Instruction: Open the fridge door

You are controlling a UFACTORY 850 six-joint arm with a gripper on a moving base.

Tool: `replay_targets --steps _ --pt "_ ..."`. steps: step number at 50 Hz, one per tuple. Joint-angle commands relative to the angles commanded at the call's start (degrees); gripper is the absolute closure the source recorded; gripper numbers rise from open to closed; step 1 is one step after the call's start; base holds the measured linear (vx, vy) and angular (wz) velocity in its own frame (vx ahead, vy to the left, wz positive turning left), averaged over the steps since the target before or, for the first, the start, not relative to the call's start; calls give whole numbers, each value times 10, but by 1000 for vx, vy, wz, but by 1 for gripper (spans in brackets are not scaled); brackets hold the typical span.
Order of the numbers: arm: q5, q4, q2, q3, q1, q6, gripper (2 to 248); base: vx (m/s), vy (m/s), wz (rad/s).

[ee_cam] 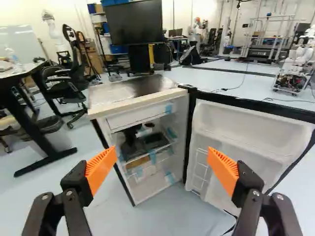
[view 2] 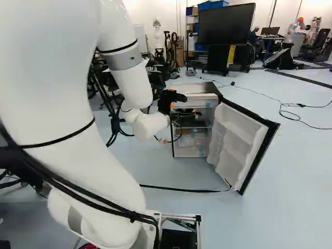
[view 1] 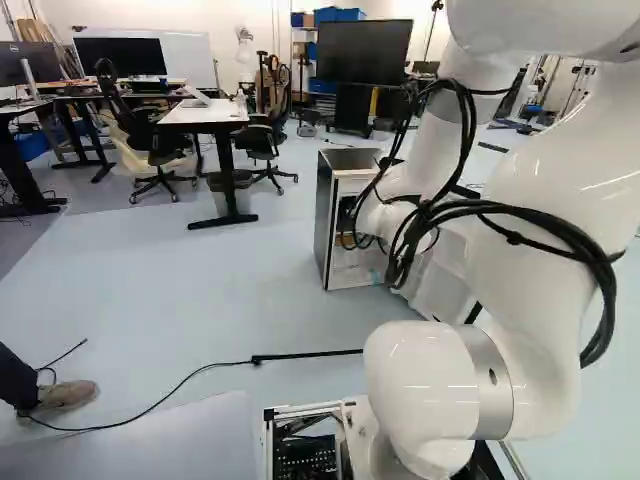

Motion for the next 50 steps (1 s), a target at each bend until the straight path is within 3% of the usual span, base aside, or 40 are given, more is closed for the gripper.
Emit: replay_targets --steps 20,50 --pt "-47 -54 86 65 43 0 3 0 0 0" --pt "-90 -104 164 123 82 0 3 0 0 0"
